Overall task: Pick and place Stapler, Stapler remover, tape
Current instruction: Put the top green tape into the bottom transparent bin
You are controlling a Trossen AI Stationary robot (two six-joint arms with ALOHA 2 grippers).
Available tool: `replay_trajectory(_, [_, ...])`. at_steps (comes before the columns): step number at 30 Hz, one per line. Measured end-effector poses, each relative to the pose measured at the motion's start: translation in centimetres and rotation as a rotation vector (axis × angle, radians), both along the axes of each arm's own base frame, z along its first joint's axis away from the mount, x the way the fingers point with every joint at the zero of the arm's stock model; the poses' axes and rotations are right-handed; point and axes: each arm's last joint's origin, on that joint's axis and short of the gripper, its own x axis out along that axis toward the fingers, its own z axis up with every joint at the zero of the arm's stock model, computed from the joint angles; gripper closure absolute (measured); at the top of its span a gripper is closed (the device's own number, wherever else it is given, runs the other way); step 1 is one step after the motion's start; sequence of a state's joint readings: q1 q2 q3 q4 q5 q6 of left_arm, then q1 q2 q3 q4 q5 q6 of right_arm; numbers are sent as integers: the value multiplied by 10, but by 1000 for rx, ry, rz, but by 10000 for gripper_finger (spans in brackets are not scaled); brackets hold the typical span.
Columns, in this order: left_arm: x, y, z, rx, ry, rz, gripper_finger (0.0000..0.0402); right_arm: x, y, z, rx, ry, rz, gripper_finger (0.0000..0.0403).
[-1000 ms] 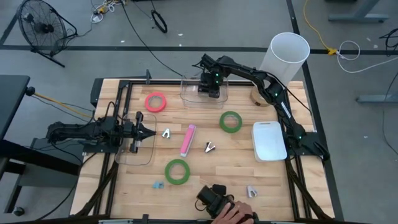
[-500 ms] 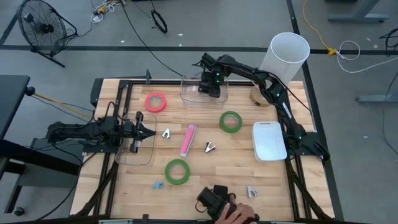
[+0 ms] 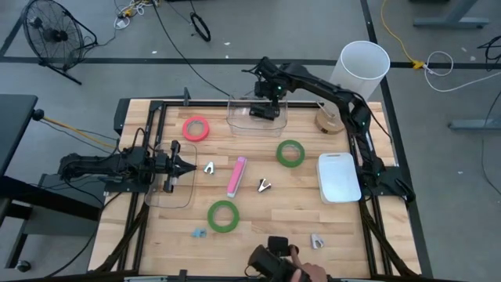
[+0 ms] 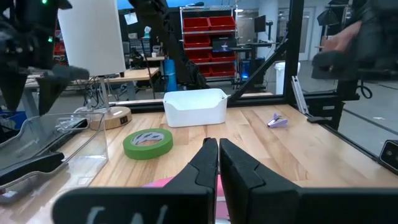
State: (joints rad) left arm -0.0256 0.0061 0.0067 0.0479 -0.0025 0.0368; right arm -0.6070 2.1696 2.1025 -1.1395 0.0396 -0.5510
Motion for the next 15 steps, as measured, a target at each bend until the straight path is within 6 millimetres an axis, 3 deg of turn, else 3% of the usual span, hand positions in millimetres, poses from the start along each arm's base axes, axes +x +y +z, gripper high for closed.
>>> replay_trajectory(6, [0,0,0,0,0,0,383,4,23,19,-10,-31,38,142])
replay_trajectory(15, [0,0,0,0,0,0,383,26,70,25,22,-68,124,142])
